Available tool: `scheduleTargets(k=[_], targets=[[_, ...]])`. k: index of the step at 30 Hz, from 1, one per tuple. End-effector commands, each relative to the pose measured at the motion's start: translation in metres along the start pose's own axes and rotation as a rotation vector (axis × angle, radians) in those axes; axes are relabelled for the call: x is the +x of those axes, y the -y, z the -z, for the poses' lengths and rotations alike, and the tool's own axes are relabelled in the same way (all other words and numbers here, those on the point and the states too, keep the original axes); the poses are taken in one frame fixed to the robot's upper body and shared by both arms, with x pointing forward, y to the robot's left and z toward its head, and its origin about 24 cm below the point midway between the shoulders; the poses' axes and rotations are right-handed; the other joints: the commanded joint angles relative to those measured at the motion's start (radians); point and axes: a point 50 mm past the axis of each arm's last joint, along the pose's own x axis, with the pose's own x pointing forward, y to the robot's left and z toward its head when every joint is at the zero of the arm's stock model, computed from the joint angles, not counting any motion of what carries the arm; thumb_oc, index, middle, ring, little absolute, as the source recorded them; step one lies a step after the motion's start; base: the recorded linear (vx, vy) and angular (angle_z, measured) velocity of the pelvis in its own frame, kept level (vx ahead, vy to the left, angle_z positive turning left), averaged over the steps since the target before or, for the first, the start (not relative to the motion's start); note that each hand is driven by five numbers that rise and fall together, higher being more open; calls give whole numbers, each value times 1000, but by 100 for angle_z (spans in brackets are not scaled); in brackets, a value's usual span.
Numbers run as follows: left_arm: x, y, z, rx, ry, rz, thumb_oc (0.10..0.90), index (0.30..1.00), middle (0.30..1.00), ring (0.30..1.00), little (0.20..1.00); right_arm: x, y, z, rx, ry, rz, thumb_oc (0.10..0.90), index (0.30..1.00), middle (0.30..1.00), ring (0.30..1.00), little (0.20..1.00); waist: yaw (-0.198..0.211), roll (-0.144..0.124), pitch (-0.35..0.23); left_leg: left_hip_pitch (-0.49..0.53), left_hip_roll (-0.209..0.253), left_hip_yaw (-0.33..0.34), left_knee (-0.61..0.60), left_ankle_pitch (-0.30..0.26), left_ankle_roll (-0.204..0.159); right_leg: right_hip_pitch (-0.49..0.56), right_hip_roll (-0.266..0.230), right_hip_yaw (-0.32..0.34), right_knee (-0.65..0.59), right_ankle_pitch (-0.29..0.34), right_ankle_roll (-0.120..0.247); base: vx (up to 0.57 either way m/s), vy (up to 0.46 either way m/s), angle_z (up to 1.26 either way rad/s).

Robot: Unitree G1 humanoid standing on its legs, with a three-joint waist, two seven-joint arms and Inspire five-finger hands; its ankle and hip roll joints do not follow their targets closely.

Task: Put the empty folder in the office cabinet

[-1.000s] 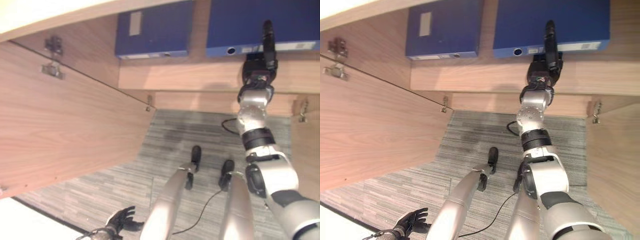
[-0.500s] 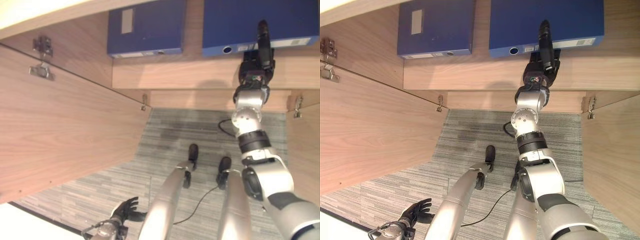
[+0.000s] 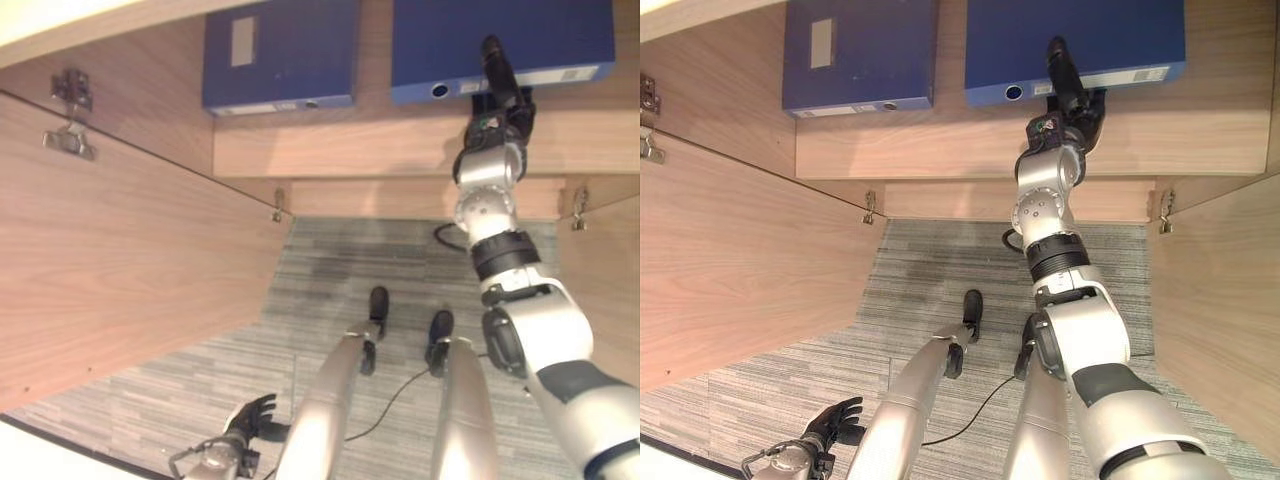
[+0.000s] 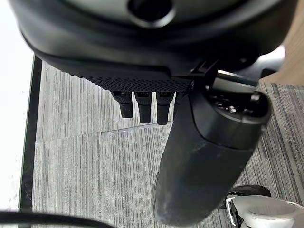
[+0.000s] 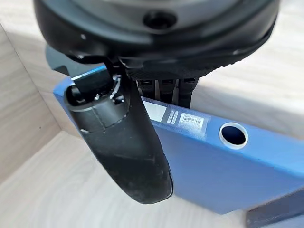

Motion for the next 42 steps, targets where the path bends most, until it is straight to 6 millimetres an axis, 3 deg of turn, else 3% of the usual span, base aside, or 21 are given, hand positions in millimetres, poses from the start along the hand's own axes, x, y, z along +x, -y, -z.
scheduleTargets(k=[1, 10, 17, 24, 29, 36, 39, 40, 41, 42], targets=[[-9, -18, 40, 51, -160, -75, 800, 900, 900, 900, 900, -11, -52, -7, -79, 38, -185, 800, 900, 900, 900, 900, 29, 2, -41, 49, 12, -12, -53, -146, -6, 44, -6, -18, -80, 3, 40, 0, 0, 0], [-7, -13, 33, 34, -136, -66, 800, 900, 900, 900, 900, -14, -24, 21, -176, -32, -166, 800, 900, 900, 900, 900, 25, 4, -22, 46, 12, -10, -52, -142, -4, 44, -6, -17, -81, 7, 39, 0, 0, 0], [-5, -6, 27, 5, -115, -60, 800, 900, 900, 900, 900, -35, -13, 43, -184, -69, -226, 800, 900, 900, 900, 900, 6, -3, -3, 48, 18, -3, -57, -137, -3, 45, -5, -15, -87, 12, 35, 0, 0, 0], [-3, 0, 14, -19, -78, -52, 800, 900, 900, 900, 900, -70, -10, 59, -256, -72, -371, 800, 900, 900, 900, 900, -23, -18, 16, 47, 25, 6, -57, -133, -1, 40, -3, -12, -92, 25, 33, -8, 8, -5], [-2, 1, 7, -32, -54, -51, 800, 900, 900, 900, 900, -84, 1, 74, -361, -110, -436, 800, 900, 900, 900, 900, -36, -27, 25, 44, 29, 8, -59, -129, 0, 34, -4, -11, -90, 31, 31, -12, 9, -7], [-2, 2, 2, -30, -41, -54, 800, 900, 900, 900, 900, -99, -4, 74, -429, -76, -541, 800, 900, 900, 900, 900, -48, -35, 33, 43, 31, 9, -62, -123, -1, 35, -6, -11, -93, 36, 30, -2, 1, -1], [-2, 3, 2, -33, -36, -54, 800, 900, 900, 900, 900, -100, -13, 67, -402, -35, -569, 800, 900, 900, 900, 900, -49, -35, 34, 43, 31, 8, -62, -123, -1, 34, -6, -11, -92, 38, 31, 0, 0, 0], [-2, 0, 3, -29, -35, -60, 800, 900, 900, 900, 900, -97, -27, 57, -192, -51, -571, 800, 900, 900, 900, 900, -42, -30, 31, 43, 30, 6, -58, -125, -1, 35, -4, -9, -90, 36, 32, 0, 0, 0], [-2, 0, 2, -29, -34, -60, 800, 900, 900, 900, 900, -97, -27, 57, -190, -51, -572, 800, 900, 900, 900, 900, -42, -31, 31, 43, 30, 6, -58, -125, -1, 35, -4, -9, -90, 36, 32, 0, 0, 0], [-2, -4, 3, -26, -40, -66, 800, 900, 900, 900, 900, -92, -26, 58, -56, -108, -530, 800, 900, 900, 900, 900, -39, -27, 30, 44, 29, 6, -57, -127, -2, 38, -4, -8, -90, 33, 33, 0, 0, 0]])
